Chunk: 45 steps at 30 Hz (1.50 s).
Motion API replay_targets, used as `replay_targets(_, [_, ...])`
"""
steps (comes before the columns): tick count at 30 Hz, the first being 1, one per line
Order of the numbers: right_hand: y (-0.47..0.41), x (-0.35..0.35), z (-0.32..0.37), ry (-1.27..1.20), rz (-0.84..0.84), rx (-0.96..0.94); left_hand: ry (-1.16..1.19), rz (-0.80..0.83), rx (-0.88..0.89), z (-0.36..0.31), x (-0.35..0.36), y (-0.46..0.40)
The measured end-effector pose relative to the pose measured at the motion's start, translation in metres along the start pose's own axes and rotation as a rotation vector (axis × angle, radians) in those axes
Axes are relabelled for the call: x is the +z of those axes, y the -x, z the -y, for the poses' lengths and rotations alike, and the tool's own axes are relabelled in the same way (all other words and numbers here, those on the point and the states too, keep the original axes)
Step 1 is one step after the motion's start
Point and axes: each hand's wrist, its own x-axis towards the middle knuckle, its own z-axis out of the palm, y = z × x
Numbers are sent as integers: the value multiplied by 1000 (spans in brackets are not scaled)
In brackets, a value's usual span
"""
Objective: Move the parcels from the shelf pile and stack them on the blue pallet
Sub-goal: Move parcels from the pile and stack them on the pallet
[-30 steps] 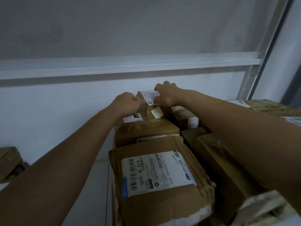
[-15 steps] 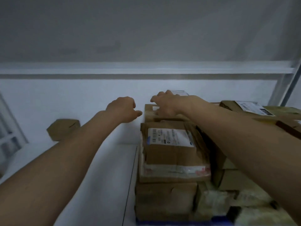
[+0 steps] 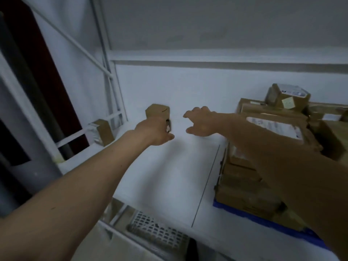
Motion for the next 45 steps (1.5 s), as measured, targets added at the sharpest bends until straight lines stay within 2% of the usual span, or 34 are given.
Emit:
replay_targets(10, [-72, 55, 113, -23, 141, -102, 12, 62, -133, 141, 20, 15])
replay_targets(18, [-169, 84, 225, -67, 174, -150, 27, 112, -225, 295, 30, -7])
replay_targets(24, [-231, 118, 288, -117, 216, -137, 32, 187, -257, 378, 47, -36])
replay_targets(31, [-291, 154, 310, -111, 289, -89, 61, 276, -246, 429, 78, -84])
replay_targets(37, [-348, 184, 309, -149, 310, -51, 122, 283, -294, 452, 101, -140])
replay_targets(45, [-428, 214, 304, -551, 157, 40, 263, 230, -357, 467, 129, -227])
